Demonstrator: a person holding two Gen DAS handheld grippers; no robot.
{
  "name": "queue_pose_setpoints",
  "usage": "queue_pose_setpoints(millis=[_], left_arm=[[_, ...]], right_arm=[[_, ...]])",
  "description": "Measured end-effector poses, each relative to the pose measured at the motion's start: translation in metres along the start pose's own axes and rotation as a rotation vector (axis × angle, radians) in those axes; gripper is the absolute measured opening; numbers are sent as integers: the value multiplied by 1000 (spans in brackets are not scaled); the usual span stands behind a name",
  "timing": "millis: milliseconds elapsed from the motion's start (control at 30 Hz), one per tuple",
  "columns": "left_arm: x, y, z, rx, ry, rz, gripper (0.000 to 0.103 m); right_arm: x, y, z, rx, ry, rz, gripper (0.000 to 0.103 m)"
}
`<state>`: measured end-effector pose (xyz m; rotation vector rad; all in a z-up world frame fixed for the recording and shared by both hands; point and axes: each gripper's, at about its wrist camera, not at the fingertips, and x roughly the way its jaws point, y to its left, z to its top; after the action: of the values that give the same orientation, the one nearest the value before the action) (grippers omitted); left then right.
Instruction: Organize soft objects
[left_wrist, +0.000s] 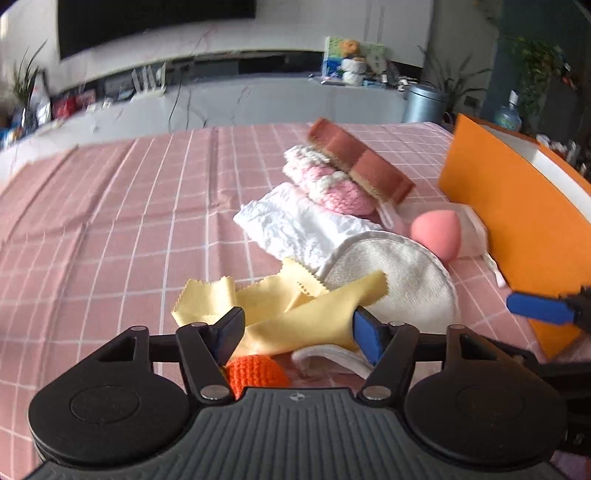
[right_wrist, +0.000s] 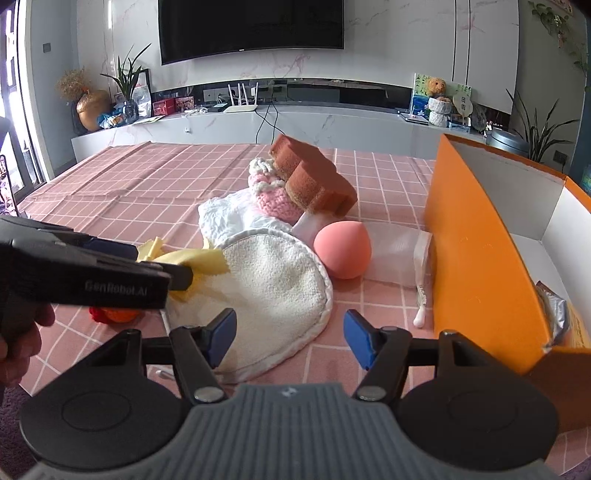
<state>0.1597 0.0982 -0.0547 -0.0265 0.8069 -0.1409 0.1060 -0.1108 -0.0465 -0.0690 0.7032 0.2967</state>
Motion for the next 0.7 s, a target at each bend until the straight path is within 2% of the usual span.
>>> queue_pose_setpoints(millis=[67, 167, 267, 400, 467, 533, 600, 700], left_arm=[[0, 11, 6, -46, 9, 8, 75], [3, 21, 13, -59, 40, 68, 76], [11, 30, 16, -74, 93, 109, 83], [19, 40, 17, -106, 135, 165, 86], [24, 43, 16, -115, 162, 159, 86], [27, 46, 12, -145, 168, 131, 85], [26, 45, 10, -140, 148, 135, 82], [26, 39, 9, -113, 125, 122, 72]], right_arm=[[3, -1, 2, 2, 6, 5, 64], [10, -1, 8, 9, 24, 30, 65], [20, 1, 15, 17, 47, 49, 74], [38, 2, 21, 48, 101, 66, 85], [46, 1, 22, 65, 125, 82, 87], [52, 2, 22, 64, 139, 83, 91], [58, 4, 22, 58, 151, 87, 91], [65, 5, 21, 70, 166, 95, 92]])
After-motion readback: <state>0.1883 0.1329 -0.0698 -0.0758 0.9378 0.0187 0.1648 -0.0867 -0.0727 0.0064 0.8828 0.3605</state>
